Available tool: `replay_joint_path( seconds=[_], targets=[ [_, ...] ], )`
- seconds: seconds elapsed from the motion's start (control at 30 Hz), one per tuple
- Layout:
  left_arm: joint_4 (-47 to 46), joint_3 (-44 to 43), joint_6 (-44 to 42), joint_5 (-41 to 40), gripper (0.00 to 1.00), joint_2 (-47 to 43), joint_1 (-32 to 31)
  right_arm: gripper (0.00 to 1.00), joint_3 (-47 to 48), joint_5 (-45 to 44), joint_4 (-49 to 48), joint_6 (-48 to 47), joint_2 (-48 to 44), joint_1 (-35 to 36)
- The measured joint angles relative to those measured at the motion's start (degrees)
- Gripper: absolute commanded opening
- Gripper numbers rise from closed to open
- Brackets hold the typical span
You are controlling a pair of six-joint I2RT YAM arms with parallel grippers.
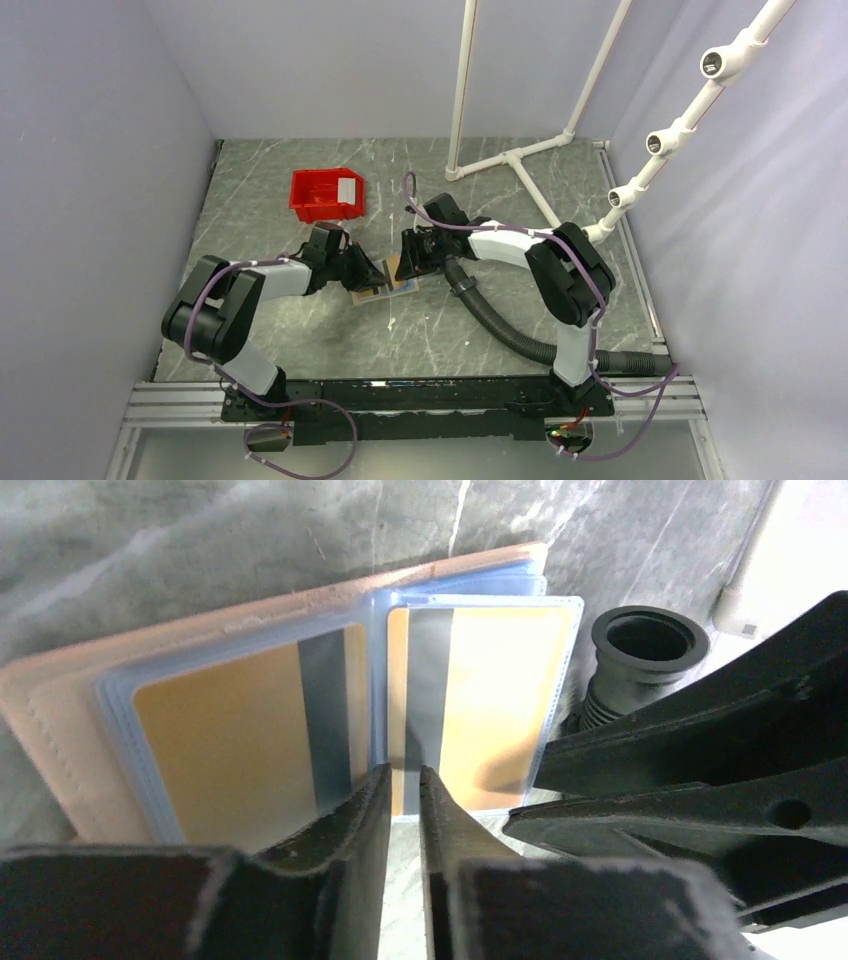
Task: Put the credit cards into the card holder
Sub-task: Insert the credit card into the card holder, then pick up the credit card from the storage box.
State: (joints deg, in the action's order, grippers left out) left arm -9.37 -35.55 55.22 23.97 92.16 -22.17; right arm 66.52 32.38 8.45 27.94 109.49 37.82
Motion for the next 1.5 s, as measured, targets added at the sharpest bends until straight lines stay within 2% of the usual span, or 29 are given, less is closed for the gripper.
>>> replay_joint_path(
  seconds=[0.17,0.37,0.63,0.77,0.8,0.9,1.0,1.23,1.4,1.5],
  targets=[
    [4.6,0.0,-0.1,-1.5,0.41,-5.6,0.0,0.32,1.2,1.2,-0.6,0.3,0.0,0.2],
    [11.5,0.3,-0.4,-2.5,0.50,-14.9,1.7,0.35,4.5,1.9,-0.6,0.0,1.4,0.9],
    [27.0,0.2,-4.0,-3.5,0.59,-33.8,13.5,0.43,10.6,4.6,-0.9,0.5,8.5,4.2],
    [34.7,-3.6,-7.2,-3.4,0.63,-37.7,18.5,0.50,12.9,7.0,-1.2,0.9,10.9,5.7],
    [35.4,-4.7,-7.9,-2.5,0.66,-37.4,19.5,0.51,12.8,7.4,-1.4,1.0,10.8,5.9],
    [35.5,-7.8,-9.4,1.1,0.67,-33.9,22.4,0.52,10.2,8.0,-2.2,1.0,8.5,5.2],
    [34.4,-11.6,-10.4,3.2,0.63,-27.2,23.5,0.51,9.2,6.3,0.1,-0.6,5.7,2.1],
    [32.3,-34.2,-15.6,4.6,0.64,-2.1,23.4,0.51,8.0,2.3,2.1,-3.4,0.7,-3.6],
    [33.2,-50.2,-19.6,3.8,0.68,13.6,23.3,0.51,6.5,2.2,2.1,-4.0,-0.5,-3.3],
    [35.5,-58.3,-21.9,2.6,0.82,21.6,23.0,0.51,5.7,2.2,2.1,-4.2,-0.5,-3.3]
  ],
)
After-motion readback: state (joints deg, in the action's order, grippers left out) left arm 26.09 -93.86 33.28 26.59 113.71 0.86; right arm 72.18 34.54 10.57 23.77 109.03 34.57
